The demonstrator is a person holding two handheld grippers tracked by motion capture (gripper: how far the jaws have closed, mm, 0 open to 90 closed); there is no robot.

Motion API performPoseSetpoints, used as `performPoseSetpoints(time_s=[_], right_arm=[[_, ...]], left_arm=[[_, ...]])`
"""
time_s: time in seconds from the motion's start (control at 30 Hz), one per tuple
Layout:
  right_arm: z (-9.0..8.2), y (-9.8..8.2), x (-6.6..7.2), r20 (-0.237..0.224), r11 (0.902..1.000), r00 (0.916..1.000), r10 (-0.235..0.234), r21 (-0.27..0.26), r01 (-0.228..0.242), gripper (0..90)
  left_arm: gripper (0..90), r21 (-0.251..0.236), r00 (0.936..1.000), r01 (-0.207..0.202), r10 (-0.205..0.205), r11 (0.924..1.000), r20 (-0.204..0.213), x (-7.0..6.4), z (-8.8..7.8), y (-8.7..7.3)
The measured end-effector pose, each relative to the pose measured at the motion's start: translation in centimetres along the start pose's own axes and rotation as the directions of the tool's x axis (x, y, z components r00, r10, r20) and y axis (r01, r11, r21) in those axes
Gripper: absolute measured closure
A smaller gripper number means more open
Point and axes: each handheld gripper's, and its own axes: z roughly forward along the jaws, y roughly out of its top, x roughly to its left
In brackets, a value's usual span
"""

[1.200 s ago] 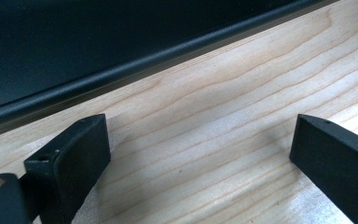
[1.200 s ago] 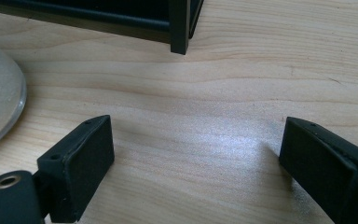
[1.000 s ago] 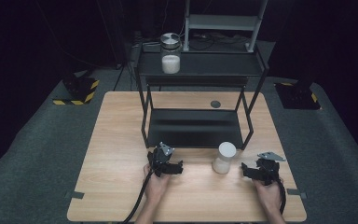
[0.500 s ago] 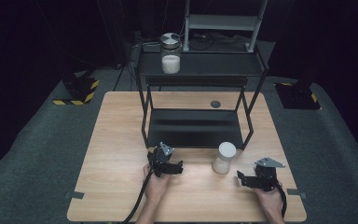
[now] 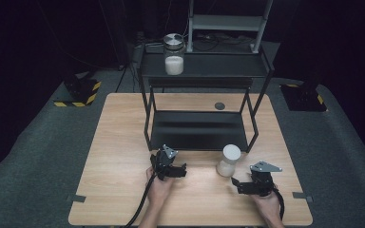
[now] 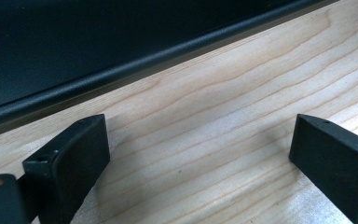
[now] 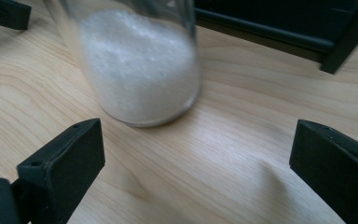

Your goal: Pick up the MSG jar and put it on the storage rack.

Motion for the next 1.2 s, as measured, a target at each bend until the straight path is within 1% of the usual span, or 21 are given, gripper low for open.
performPoseSetpoints(time_s=[0.03,0.13,0.27,0.4,0.57,0.67,0.73,0.83,1.0,1.13,1.2], right_arm=[[0.1,0.1,0.1,-0.001,1.0000,1.0000,-0.005,-0.001,0.005,3.1],[0.3,0.3,0.1,-0.017,0.9999,0.9999,0.000,-0.012,0.000,4.3],[0.6,0.8,0.3,-0.024,0.9997,0.9997,0.005,-0.022,-0.006,5.4],[0.9,1.3,0.5,-0.037,0.9996,0.9993,-0.002,-0.029,0.001,6.2],[1.4,2.4,1.0,-0.047,0.9989,0.9986,-0.022,-0.043,0.020,7.6],[1.6,2.8,1.1,-0.056,0.9983,0.9983,-0.016,-0.057,0.013,9.1],[1.7,2.9,1.1,-0.058,0.9971,0.9982,-0.015,-0.076,0.010,10.6],[1.7,3.2,1.2,-0.055,0.9966,0.9984,-0.015,-0.081,0.010,11.7],[1.7,3.4,1.1,-0.066,0.9935,0.9978,-0.001,-0.113,-0.006,15.6],[1.8,3.7,1.2,-0.064,0.9923,0.9979,-0.011,-0.124,0.003,18.2],[1.9,3.7,1.4,-0.054,0.9918,0.9982,-0.026,-0.126,0.019,19.2]], left_arm=[[4.9,0.000,1.0000,0.000,0.000,1.0000,0.000,0.0,0.0,0.0],[4.9,0.000,1.0000,0.000,0.000,1.0000,0.000,0.0,0.0,0.0],[4.9,0.000,1.0000,0.001,-0.001,1.0000,0.002,0.0,0.0,0.0],[4.9,0.000,1.0000,0.001,-0.001,1.0000,0.002,0.0,0.0,0.0],[4.9,-0.001,1.0000,0.002,-0.002,1.0000,0.003,0.1,0.0,0.0],[4.9,-0.001,1.0000,0.002,-0.002,1.0000,0.003,0.1,0.0,0.0],[4.9,-0.001,1.0000,0.002,-0.002,1.0000,0.003,0.1,0.0,0.0],[4.9,-0.001,1.0000,0.002,-0.002,1.0000,0.003,0.1,0.0,0.0],[4.9,-0.001,1.0000,0.002,-0.002,1.0000,0.003,0.1,0.0,0.0],[4.9,-0.001,1.0000,0.002,-0.002,1.0000,0.003,0.1,0.0,0.0],[4.9,-0.001,1.0000,0.002,-0.002,1.0000,0.003,0.1,0.0,0.0]])
